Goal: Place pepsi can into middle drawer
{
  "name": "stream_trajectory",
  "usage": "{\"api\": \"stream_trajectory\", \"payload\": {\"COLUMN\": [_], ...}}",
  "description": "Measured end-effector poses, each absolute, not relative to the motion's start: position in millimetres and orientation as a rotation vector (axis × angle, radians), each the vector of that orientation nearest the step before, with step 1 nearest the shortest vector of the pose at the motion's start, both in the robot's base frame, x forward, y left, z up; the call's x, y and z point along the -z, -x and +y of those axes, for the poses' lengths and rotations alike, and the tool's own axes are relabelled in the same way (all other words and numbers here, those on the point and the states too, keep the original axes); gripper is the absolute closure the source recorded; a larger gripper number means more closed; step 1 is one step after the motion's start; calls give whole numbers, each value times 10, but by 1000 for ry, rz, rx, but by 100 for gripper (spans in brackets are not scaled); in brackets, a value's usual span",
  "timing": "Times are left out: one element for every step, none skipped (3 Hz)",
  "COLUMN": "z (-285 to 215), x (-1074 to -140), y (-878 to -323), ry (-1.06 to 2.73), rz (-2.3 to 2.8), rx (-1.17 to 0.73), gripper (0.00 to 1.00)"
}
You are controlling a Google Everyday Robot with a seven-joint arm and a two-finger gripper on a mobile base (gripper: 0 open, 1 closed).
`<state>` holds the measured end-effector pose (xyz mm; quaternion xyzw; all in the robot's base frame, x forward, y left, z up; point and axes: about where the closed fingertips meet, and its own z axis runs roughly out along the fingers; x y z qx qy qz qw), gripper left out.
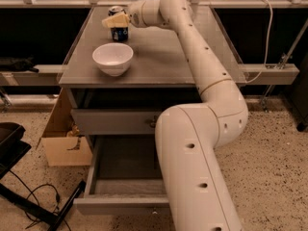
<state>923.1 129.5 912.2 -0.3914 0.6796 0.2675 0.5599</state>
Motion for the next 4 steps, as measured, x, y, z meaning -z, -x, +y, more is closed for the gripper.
{"api": "stream_trajectory", "payload": {"z": [1305, 1305, 1305, 1250], "x": [-9134, -9134, -9133, -9301], "y": [-9247, -9247, -9247, -9183], "ry": [924, 924, 924, 945], "rz": [1595, 1595, 1595, 1572], "rx": [-627, -627, -627, -608], "gripper": [42, 65, 89, 100]}}
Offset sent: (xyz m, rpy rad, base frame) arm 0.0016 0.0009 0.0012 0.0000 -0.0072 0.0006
